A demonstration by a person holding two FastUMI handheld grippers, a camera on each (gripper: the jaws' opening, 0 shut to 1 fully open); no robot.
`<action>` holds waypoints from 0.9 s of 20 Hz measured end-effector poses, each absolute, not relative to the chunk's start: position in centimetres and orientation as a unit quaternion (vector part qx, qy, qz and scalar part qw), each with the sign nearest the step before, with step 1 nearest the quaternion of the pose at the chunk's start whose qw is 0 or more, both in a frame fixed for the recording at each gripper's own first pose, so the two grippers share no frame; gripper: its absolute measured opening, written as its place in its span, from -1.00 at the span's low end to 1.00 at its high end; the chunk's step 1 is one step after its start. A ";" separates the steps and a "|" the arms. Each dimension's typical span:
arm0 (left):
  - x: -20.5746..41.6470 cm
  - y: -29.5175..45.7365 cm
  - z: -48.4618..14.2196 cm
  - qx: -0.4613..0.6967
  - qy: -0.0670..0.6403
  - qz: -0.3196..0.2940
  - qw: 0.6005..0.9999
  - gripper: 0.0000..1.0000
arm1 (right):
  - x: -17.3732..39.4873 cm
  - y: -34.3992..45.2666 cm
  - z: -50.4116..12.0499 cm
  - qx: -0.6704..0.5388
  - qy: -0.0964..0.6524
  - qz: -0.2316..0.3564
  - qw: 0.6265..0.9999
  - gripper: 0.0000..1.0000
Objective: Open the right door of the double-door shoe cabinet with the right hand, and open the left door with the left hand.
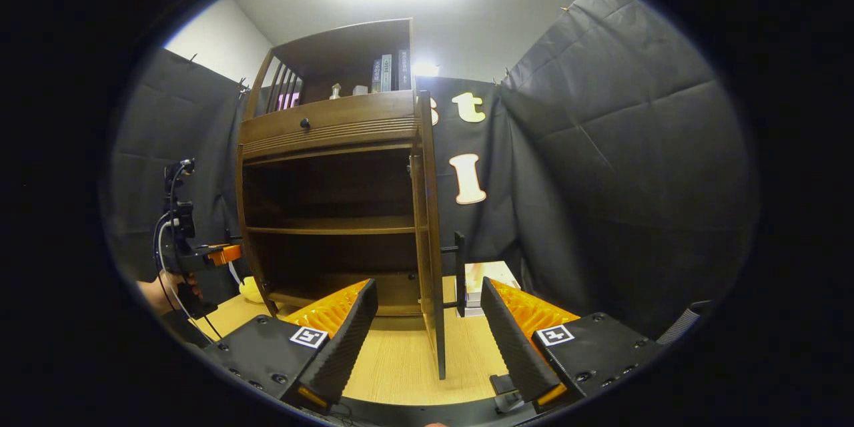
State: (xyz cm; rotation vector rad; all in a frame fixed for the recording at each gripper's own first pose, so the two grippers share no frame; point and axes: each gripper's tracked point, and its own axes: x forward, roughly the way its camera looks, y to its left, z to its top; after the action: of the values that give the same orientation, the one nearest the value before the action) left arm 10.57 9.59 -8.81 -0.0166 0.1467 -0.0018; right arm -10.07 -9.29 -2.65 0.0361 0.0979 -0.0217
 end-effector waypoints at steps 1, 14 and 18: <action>10.3 10.0 -8.7 -0.006 0.074 -0.001 0.997 -0.67 | -10.2 -8.9 -2.5 0.017 0.048 -0.010 0.999 0.95; 6.1 16.9 -9.4 0.008 0.077 0.018 0.997 -0.75 | -10.9 -3.1 -3.0 0.012 0.055 0.022 0.998 0.95; 5.8 18.3 -9.0 0.015 0.072 0.025 0.997 -0.68 | -11.2 -2.1 -3.1 0.013 0.056 0.028 0.998 0.95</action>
State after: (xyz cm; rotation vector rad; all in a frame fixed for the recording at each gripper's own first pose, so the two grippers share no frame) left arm 5.83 18.26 -8.99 0.0298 0.1432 0.0507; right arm -11.21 -2.07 -3.05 0.0255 0.1111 0.0551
